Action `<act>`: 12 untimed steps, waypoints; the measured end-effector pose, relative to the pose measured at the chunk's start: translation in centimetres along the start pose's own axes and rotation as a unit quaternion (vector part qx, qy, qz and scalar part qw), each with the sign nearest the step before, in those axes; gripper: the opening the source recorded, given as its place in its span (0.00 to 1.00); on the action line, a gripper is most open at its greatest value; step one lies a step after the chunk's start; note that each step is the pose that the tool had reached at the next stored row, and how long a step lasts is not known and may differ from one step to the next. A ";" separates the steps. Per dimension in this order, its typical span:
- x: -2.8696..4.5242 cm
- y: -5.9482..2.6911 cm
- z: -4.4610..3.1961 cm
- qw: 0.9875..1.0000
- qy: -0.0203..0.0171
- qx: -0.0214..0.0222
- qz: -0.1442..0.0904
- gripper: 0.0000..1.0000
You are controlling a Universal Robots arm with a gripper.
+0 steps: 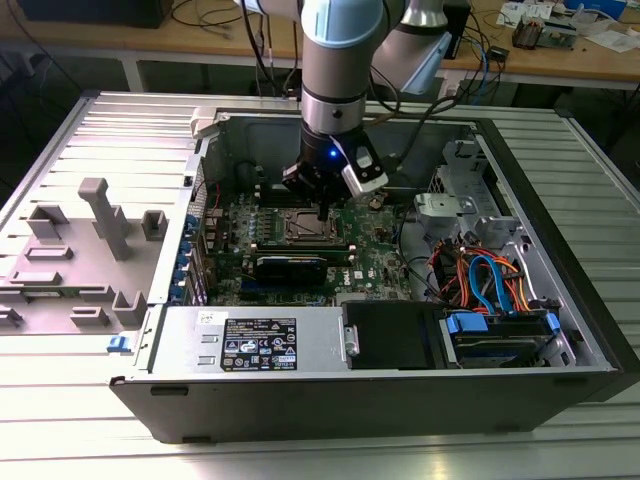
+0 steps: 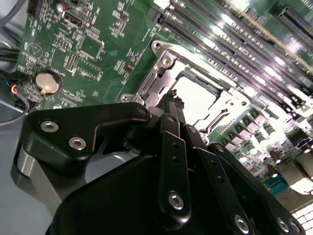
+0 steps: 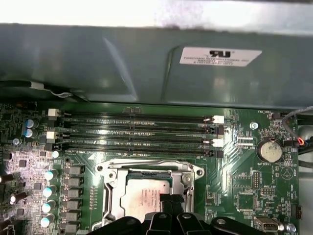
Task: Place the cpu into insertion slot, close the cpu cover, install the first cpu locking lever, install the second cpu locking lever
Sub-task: 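Install the second cpu locking lever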
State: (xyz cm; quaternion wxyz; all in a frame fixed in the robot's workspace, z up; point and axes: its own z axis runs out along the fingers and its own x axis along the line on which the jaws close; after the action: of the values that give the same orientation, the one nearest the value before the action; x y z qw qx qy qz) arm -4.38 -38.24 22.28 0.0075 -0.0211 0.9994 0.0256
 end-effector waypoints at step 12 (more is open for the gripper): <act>0.03 -0.91 -0.33 1.000 0.000 0.000 0.000 0.11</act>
State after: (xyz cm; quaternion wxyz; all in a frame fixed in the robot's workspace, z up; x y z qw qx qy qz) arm -4.38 -39.17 22.56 0.0076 -0.0211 0.9994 0.0256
